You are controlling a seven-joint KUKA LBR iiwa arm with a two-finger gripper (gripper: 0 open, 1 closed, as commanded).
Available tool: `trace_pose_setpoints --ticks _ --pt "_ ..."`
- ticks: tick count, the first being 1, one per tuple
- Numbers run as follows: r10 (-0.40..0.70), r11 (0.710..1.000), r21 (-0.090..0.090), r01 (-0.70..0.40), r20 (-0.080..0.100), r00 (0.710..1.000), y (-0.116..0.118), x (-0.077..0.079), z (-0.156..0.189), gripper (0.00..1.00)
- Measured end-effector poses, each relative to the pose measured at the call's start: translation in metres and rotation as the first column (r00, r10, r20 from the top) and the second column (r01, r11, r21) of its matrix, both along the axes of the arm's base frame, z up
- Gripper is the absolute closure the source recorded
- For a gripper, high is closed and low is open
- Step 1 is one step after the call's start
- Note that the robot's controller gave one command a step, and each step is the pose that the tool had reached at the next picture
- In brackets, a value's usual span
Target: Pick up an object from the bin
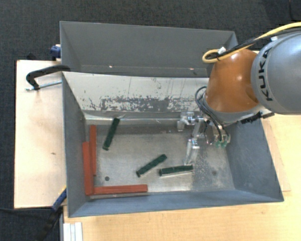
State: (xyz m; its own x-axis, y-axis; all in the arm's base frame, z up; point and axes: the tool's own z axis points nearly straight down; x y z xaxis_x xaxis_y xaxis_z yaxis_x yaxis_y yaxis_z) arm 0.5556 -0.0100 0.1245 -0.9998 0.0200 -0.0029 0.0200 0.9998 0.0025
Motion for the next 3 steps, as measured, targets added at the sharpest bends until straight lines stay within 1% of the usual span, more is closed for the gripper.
trace_pose_setpoints --ticks 1,2,3 --pt "-0.019 1.0 -0.002 0.019 -0.007 1.0 0.003 -0.018 -0.023 0.0" --pt "-0.151 0.989 -0.002 0.151 -0.006 0.989 0.027 -0.017 -0.052 1.0" --pt "-0.151 0.989 -0.001 0.151 -0.002 0.989 0.027 -0.017 -0.053 0.0"
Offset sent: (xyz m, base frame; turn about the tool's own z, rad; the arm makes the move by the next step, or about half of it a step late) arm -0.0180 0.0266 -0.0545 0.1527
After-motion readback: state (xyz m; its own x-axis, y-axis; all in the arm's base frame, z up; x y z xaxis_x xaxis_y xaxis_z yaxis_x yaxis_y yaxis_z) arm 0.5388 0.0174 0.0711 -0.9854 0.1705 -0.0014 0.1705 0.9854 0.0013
